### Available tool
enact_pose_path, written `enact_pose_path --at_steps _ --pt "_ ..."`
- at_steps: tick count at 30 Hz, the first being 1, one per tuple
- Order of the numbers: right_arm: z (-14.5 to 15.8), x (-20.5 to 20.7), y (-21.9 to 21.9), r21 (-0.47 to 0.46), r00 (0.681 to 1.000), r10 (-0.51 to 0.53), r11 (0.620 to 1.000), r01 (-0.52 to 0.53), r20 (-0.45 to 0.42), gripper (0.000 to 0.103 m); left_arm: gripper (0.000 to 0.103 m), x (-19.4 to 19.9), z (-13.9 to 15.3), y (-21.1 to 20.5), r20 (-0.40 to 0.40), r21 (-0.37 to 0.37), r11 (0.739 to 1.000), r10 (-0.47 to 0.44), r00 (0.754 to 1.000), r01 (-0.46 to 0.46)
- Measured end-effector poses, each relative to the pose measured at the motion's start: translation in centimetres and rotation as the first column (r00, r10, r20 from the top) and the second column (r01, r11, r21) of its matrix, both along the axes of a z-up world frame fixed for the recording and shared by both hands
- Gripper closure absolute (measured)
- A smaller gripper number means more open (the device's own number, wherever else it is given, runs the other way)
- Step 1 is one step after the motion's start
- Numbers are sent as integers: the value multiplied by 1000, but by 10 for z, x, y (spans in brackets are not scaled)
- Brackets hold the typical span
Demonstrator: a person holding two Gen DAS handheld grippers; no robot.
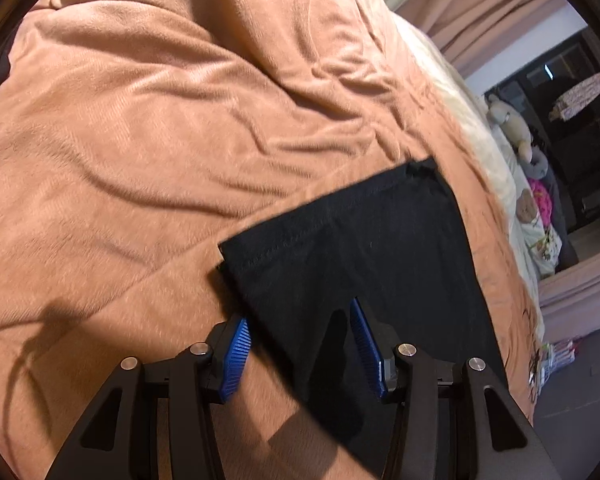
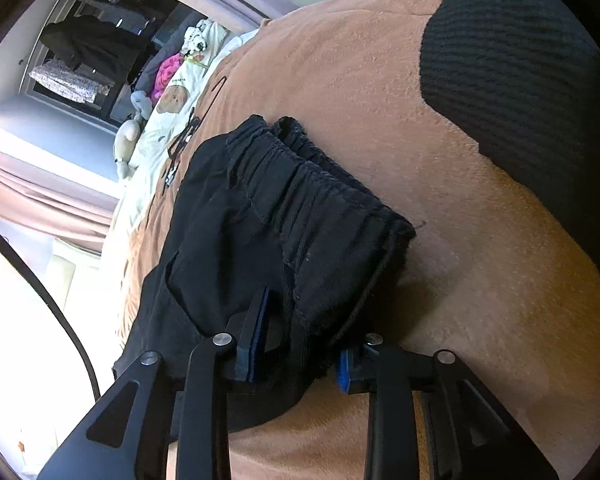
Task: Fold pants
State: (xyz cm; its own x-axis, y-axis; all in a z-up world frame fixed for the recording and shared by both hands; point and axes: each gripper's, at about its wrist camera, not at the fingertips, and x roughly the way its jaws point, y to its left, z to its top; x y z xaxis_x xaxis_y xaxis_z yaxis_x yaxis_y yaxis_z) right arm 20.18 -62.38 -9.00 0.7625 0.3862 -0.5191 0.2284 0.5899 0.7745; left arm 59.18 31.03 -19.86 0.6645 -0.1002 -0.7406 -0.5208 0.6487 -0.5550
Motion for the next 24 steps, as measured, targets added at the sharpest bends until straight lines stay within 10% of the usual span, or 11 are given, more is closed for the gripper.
enact_pose_path --at_steps 4,11,24 --pt "-1 -6 -1 -10 1000 -12 1000 12 10 92 96 -1 5 4 26 11 999 38 999 -39" --pt "27 -20 8 21 995 -58 998 56 76 99 98 -1 58 -3 80 122 992 12 997 -21" --pt "87 -58 31 -34 991 -7 999 11 131 100 99 -39 147 22 165 101 993 40 986 -57"
